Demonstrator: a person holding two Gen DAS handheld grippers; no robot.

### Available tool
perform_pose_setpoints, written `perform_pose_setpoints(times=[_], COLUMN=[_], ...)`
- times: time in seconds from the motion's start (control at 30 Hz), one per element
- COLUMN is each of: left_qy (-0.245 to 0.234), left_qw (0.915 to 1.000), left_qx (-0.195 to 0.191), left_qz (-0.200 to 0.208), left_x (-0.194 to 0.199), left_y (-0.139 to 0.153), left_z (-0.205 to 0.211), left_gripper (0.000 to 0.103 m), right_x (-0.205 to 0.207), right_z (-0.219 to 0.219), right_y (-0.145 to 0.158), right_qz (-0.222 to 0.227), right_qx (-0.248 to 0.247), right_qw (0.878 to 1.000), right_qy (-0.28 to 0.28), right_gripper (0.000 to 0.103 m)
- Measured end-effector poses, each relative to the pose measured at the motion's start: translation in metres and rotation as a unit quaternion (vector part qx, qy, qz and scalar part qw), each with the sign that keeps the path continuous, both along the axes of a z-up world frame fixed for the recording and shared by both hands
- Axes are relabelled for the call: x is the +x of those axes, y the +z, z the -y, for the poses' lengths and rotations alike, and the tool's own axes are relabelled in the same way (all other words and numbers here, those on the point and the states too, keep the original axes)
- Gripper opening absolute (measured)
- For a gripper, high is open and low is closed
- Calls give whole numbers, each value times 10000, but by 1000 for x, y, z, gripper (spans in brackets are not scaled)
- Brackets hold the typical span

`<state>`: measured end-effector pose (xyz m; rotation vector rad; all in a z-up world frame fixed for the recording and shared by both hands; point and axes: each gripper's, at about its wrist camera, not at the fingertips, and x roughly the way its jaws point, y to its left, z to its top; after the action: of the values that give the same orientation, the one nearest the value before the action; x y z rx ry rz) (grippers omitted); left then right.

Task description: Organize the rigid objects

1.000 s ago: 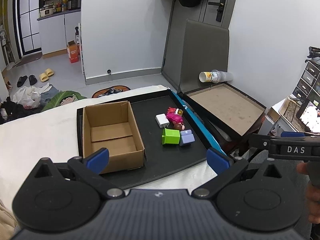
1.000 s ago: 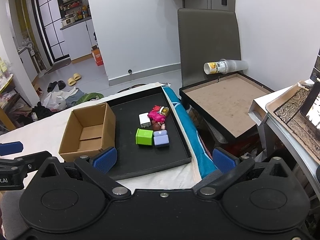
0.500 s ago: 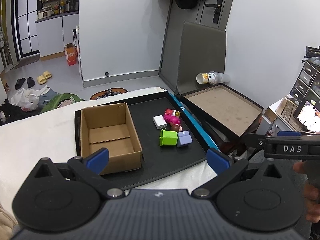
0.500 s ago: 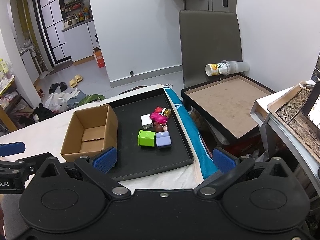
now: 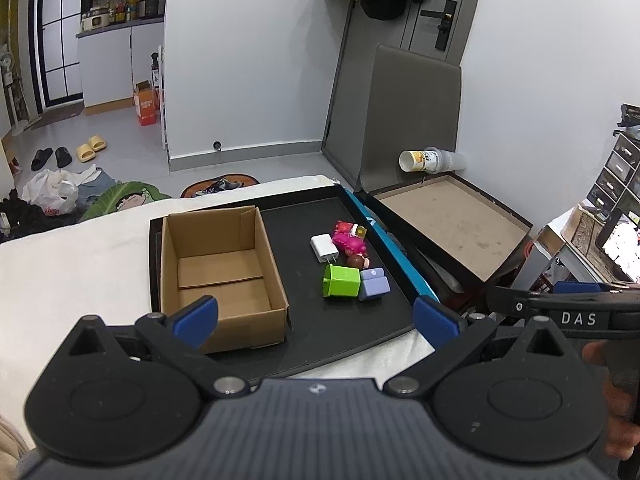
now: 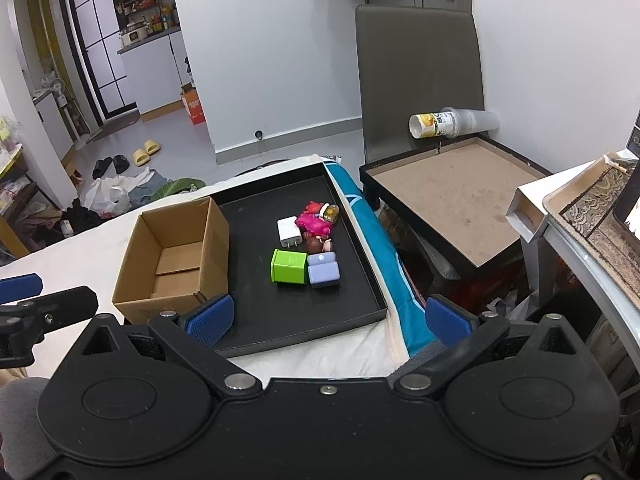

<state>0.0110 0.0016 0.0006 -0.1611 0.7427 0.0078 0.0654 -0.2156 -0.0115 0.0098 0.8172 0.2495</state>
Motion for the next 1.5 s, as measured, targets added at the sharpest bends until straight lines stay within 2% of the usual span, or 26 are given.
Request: perform_pose_setpoints(times=[0.43, 0.77, 1.1, 1.5], left_qy=[257, 339, 746, 869], left_qw=[9983, 9962, 9907, 9850], left_qx=[-325, -317, -344, -559], left_qz=[-418, -740, -1083, -1385], left_x=[28, 55, 71, 89], left_y=[-34, -52, -69, -99], left_z=[-28, -54, -94, -129], left_gripper=[103, 103, 102, 100], right_x=[27, 58, 100, 146], right_z=[-11, -16, -14, -22], right_y=[-18, -24, -30, -61], right_qz=[-211, -363, -477, -777], right_qx=[-47, 46, 177, 150], right_qw=[9998, 9993, 9986, 9965], right_qy=[2, -4, -140, -269], right_gripper=[103, 103, 103, 102])
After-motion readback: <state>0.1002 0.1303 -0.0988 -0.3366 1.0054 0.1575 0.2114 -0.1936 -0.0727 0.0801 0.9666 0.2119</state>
